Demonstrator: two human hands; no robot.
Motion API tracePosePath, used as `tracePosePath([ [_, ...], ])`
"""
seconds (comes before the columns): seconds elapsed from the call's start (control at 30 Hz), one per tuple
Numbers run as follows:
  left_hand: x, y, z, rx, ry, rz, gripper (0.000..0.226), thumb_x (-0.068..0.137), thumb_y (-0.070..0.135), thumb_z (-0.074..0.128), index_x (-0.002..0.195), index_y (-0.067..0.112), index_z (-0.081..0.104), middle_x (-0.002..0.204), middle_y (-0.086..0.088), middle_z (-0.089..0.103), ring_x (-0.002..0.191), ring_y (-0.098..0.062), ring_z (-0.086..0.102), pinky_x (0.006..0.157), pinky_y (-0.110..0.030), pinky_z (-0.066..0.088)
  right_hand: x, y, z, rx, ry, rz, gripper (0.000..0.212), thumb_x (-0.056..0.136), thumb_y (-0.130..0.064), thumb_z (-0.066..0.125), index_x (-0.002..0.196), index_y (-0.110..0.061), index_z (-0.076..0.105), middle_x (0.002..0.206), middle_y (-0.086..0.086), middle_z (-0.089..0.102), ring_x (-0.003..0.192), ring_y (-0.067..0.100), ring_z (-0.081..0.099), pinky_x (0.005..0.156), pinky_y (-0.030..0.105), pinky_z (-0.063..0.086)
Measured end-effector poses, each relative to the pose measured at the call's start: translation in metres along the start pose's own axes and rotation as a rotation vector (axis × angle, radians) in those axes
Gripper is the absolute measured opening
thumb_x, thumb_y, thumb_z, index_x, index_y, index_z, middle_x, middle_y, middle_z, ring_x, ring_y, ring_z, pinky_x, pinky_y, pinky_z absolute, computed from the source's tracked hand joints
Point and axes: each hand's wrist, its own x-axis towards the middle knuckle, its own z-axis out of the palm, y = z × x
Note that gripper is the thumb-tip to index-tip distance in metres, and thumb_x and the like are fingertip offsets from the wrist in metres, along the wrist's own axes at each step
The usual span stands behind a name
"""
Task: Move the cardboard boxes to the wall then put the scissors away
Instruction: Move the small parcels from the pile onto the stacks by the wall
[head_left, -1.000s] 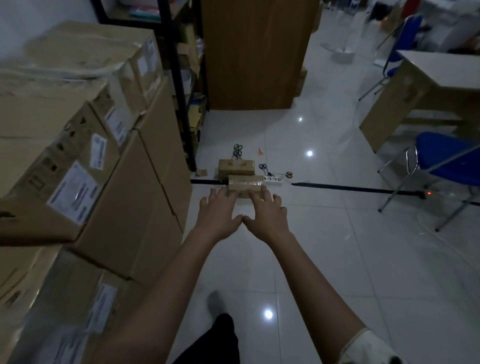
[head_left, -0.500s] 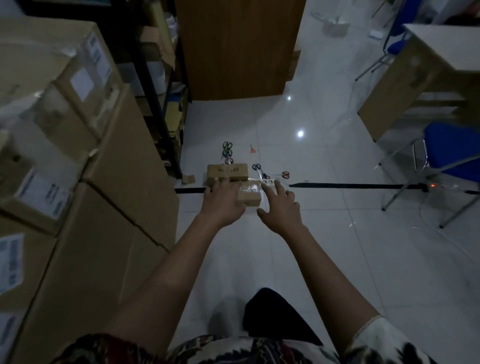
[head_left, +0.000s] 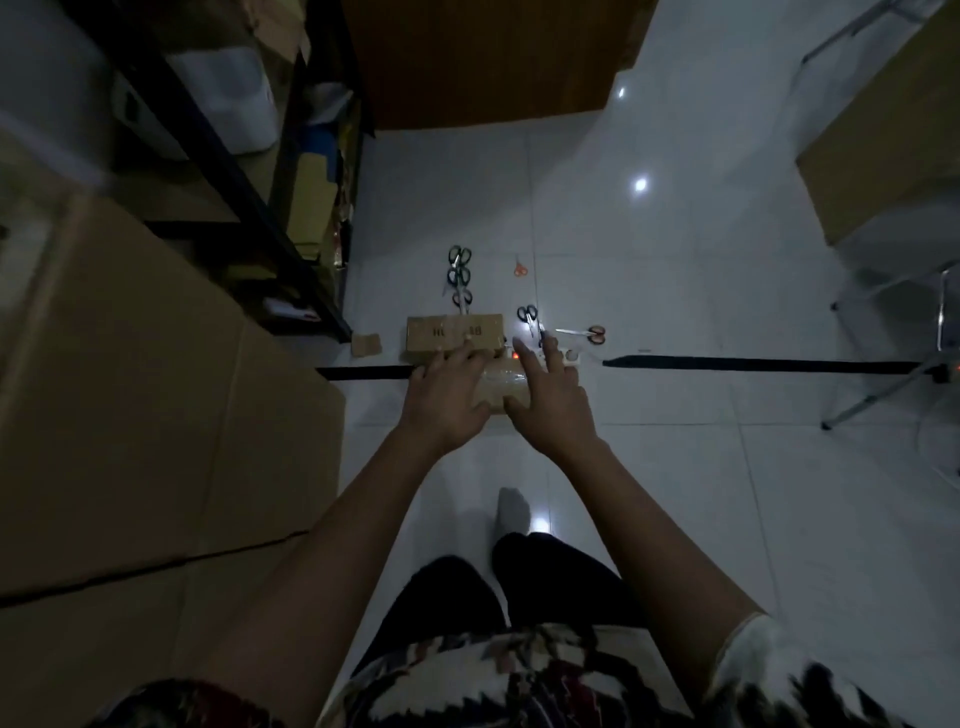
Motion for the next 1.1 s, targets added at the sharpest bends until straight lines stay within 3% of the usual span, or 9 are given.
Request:
tracePosePath([
  [0.17, 0.081, -0.014, 0.03, -0.073, 0.042, 0.016, 0.066, 0.083, 0.027, 0.067, 0.144, 0.017, 0.042, 0.146, -0.008, 0.043, 0.13, -0.032, 0.043, 0.1, -0.049, 0.042, 0.075, 0.025, 0.023, -0.027, -0.046, -0.05, 0.073, 0.093, -0.037, 0.058, 0.154, -0.024, 0.02, 0.163, 0.013, 0.008, 0.133, 0.041, 0.035, 0.097, 0.046, 0.042],
  [0.47, 0.196, -0.094, 0.123, -0.031, -0.135, -0.032, 0.063, 0.092, 0.021, 0.056, 0.15, 0.018, 0.03, 0.159, -0.006, 0.023, 0.141, -0.028, 0.028, 0.107, -0.043, 0.031, 0.202, 0.091, 0.133, 0.155, -0.09, 0.094, 0.077, 0.095, -0.031, 0.057, 0.157, -0.025, 0.01, 0.163, 0.014, 0.005, 0.146, 0.038, 0.016, 0.119, 0.048, 0.019],
  [0.77, 0.299, -0.181, 0.275, 0.126, -0.357, -0.058, 0.068, 0.098, 0.038, 0.045, 0.155, 0.024, 0.01, 0.162, -0.002, 0.006, 0.144, -0.027, 0.021, 0.109, -0.045, 0.028, 0.3, 0.181, 0.283, -0.014, -0.285, 0.133, 0.08, 0.096, -0.045, 0.053, 0.156, -0.034, 0.002, 0.164, 0.008, -0.005, 0.144, 0.049, 0.012, 0.11, 0.056, 0.031],
  [1.1, 0.347, -0.265, 0.394, 0.15, -0.51, -0.174, 0.097, 0.082, 0.073, 0.049, 0.151, 0.042, -0.011, 0.159, 0.006, -0.023, 0.145, -0.043, 0.005, 0.109, -0.065, 0.018, 0.373, 0.257, 0.377, -0.219, -0.386, 0.056, 0.084, 0.092, -0.058, 0.051, 0.154, -0.039, -0.002, 0.163, 0.005, -0.013, 0.142, 0.053, 0.012, 0.107, 0.06, 0.03],
])
